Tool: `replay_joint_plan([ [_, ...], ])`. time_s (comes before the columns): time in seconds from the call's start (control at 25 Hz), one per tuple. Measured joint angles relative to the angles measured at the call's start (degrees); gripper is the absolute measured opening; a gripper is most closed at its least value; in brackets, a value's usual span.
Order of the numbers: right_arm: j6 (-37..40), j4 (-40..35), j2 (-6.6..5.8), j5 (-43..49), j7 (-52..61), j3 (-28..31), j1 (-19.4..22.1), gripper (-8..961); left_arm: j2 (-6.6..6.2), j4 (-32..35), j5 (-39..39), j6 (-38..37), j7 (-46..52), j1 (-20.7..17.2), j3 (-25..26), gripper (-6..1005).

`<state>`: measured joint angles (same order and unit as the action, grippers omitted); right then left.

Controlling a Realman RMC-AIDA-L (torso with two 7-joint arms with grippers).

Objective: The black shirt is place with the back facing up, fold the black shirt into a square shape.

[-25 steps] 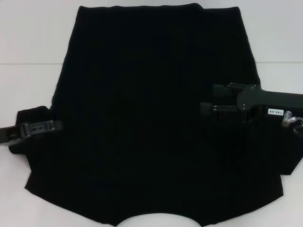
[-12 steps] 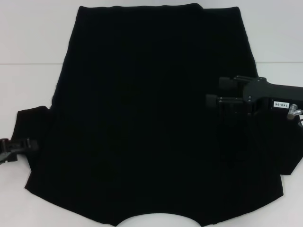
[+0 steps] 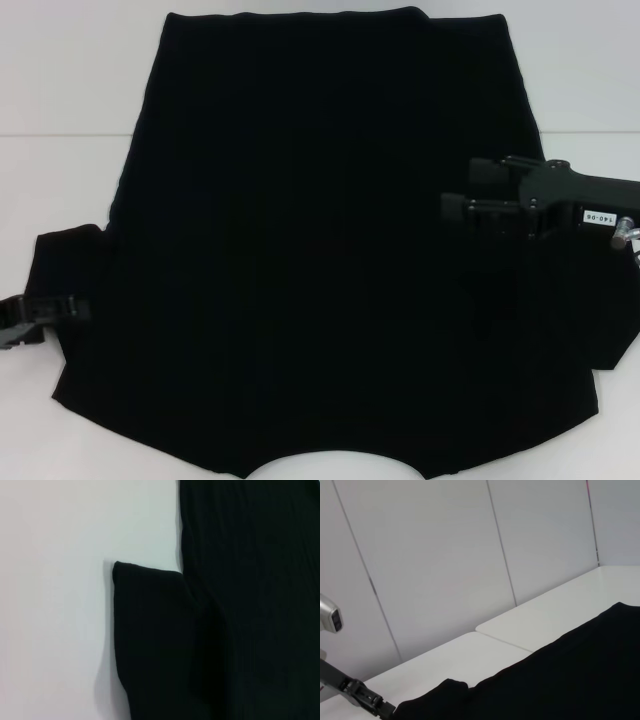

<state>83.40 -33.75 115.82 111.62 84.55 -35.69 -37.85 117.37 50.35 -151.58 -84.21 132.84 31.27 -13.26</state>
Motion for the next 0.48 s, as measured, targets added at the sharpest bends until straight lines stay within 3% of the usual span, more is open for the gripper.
replay_joint_plan([
  [0.48,0.45,-0.17,0.01,-0.48,0.21,0.28,0.39,894,-0.72,-2.26,-1.75,4.77,-0.14,1.83,-0.55,800],
])
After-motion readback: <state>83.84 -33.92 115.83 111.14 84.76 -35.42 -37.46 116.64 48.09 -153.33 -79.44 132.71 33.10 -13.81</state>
